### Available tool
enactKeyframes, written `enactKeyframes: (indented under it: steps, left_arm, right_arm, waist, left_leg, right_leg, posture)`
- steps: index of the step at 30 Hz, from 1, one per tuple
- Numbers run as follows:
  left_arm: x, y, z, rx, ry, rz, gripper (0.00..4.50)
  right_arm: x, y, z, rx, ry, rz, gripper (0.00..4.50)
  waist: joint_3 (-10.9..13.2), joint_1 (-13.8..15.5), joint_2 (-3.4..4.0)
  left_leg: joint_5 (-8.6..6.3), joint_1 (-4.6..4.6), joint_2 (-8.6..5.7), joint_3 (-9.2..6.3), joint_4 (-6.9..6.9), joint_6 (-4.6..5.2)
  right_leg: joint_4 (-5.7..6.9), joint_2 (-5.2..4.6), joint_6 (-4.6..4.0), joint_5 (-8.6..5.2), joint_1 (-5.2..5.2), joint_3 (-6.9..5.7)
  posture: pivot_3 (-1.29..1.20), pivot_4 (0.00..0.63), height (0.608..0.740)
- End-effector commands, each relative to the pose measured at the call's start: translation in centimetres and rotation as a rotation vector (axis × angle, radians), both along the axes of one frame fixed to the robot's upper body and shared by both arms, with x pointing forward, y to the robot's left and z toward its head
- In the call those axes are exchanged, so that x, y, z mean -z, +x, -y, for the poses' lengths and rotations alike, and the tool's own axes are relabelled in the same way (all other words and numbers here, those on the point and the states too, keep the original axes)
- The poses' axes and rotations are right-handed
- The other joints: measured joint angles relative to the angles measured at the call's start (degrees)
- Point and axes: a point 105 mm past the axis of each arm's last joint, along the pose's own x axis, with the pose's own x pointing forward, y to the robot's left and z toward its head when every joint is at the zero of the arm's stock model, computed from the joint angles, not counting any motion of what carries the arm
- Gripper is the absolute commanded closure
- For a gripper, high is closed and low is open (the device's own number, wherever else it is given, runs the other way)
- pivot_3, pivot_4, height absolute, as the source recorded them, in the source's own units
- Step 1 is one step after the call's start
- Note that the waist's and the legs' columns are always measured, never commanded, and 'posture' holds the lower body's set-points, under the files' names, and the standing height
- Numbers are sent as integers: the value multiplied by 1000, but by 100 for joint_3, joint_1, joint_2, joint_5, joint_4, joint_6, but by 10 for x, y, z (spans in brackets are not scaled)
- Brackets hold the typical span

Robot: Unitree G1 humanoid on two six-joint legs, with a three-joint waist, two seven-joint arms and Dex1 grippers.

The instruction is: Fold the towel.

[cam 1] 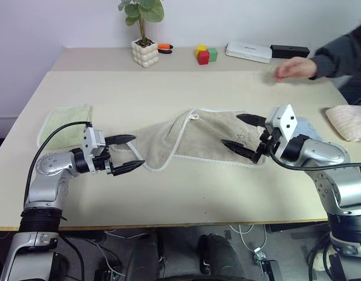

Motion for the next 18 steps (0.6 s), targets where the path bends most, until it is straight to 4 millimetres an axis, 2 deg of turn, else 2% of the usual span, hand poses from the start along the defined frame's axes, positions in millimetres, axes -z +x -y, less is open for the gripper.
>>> enactKeyframes:
  steps: [1,4,8,12,14,18]
  left_arm:
    - [-5,-3,10,78,88,78,56]
    - [2,-6,17,134,161,120,56]
    - [8,-9,40,240,221,164,56]
    - [20,-6,38,234,325,171,56]
    - [27,-3,30,209,370,171,56]
    - [43,-10,26,195,428,137,56]
  right_arm:
    - [-10,-6,-3,-3,13,51,0]
    - [-9,-7,-6,1,14,50,0]
    - [-12,-9,-8,9,39,67,0]
    - [-14,-5,-18,0,64,86,0]
    - [-13,-2,-27,-6,78,95,0]
    - [-13,1,-33,-23,97,100,0]
  waist:
    - [0,-4,0]
    - [0,4,0]
    - [0,7,0]
    - [-1,-12,0]
    - [-1,-23,2]
    - [-1,-15,2]
  left_leg:
    - [0,0,0,0,0,0]
    - [0,0,-1,1,0,0]
    - [0,0,-1,-1,0,0]
    - [0,0,-1,0,1,0]
    - [0,1,0,0,-2,0]
    - [0,-1,1,2,-2,1]
  right_leg:
    - [0,0,0,0,0,0]
    - [-1,0,0,0,1,0]
    - [0,0,-1,0,0,-1]
    - [0,0,0,0,0,0]
    - [0,2,-1,0,-1,0]
    - [1,2,0,0,-4,1]
  posture:
    - [0,150,735]
    - [0,150,735]
    - [0,150,735]
    - [0,150,735]
    - [0,150,735]
    - [0,150,735]
